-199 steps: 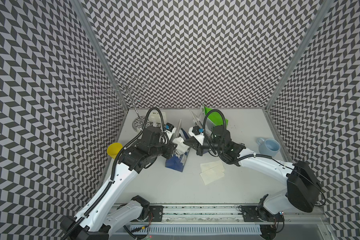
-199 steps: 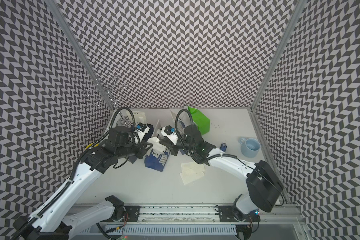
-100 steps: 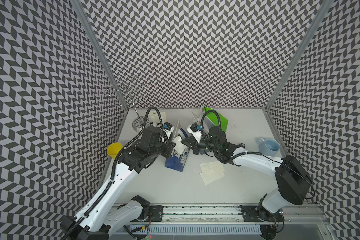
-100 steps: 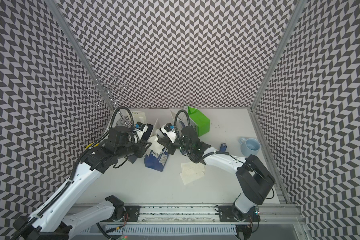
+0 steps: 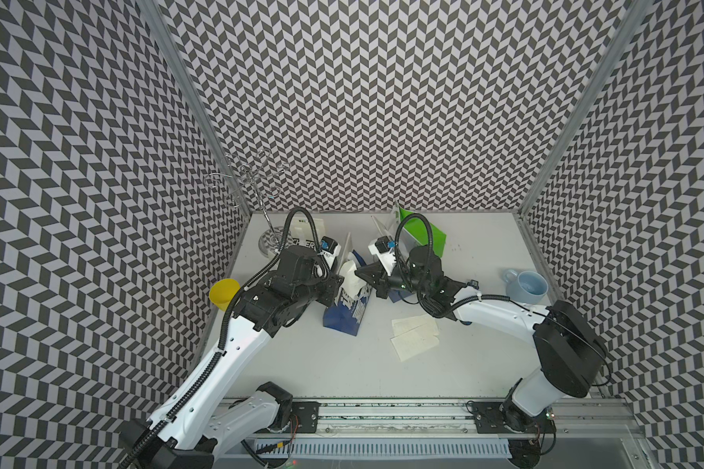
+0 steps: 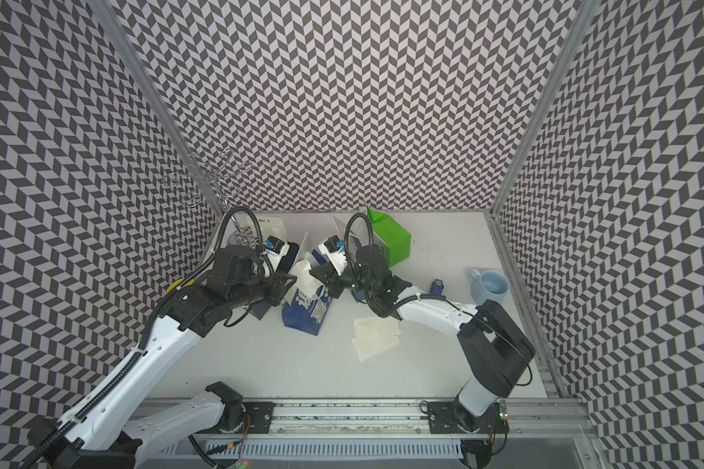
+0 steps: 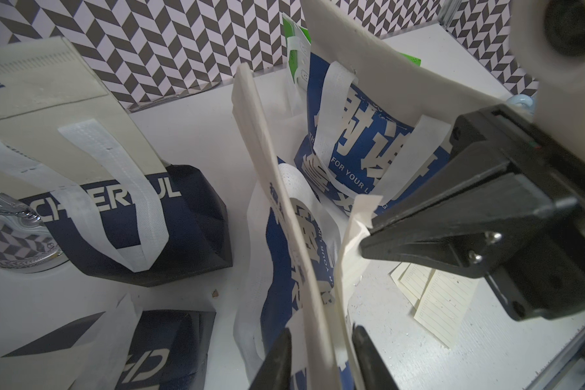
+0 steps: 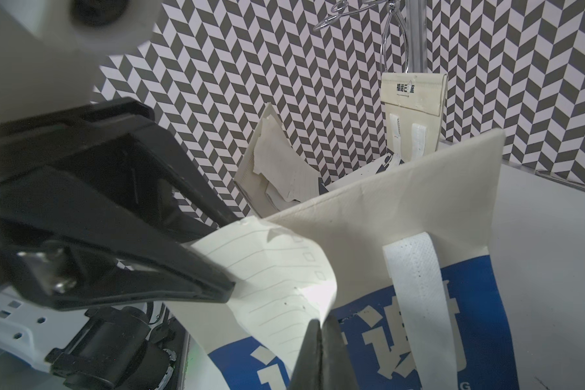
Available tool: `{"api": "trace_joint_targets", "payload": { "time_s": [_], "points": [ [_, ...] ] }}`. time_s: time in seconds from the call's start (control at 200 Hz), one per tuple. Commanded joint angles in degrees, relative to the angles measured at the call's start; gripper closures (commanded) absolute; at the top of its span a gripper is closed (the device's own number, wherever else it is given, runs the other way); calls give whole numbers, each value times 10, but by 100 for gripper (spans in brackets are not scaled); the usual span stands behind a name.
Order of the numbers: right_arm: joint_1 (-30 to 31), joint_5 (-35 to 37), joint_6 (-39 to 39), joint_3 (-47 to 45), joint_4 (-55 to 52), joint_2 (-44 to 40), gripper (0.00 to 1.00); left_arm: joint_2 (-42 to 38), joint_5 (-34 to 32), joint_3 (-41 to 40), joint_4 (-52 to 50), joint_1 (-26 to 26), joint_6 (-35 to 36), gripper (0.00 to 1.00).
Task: Staple the receipts to the bags
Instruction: Hold the receipt from the takeout bag.
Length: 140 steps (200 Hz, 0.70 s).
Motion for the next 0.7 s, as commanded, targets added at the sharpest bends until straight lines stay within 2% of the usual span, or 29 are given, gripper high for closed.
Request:
{"api": "trace_joint_targets", "payload": {
  "time_s": [0.0, 0.27, 0.456, 0.491, 0.546, 0.606, 0.696],
  "points": [
    [-3, 6, 3, 7, 33, 8, 97, -7, -15, 3, 18, 0, -6, 73],
    [-3, 19, 0, 7, 30, 7, 97, 1, -12, 0, 13, 0, -8, 97],
    [-3, 9, 12, 8, 38, 9, 96, -2, -3, -8, 17, 0, -4, 100],
    [-3, 10, 18, 8, 36, 8, 91, -5, -2, -8, 19, 0, 1, 100],
    [-3, 27, 26, 5, 29, 1, 76, -8, -2, -8, 22, 0, 8, 100],
    [-3, 93, 45, -10, 25, -20, 64, -9, -2, -3, 25, -1, 16, 100],
    [-3, 214, 64, -43, 5, -77, 55, -3, -2, 5, 21, 0, 24, 100]
  ]
}}
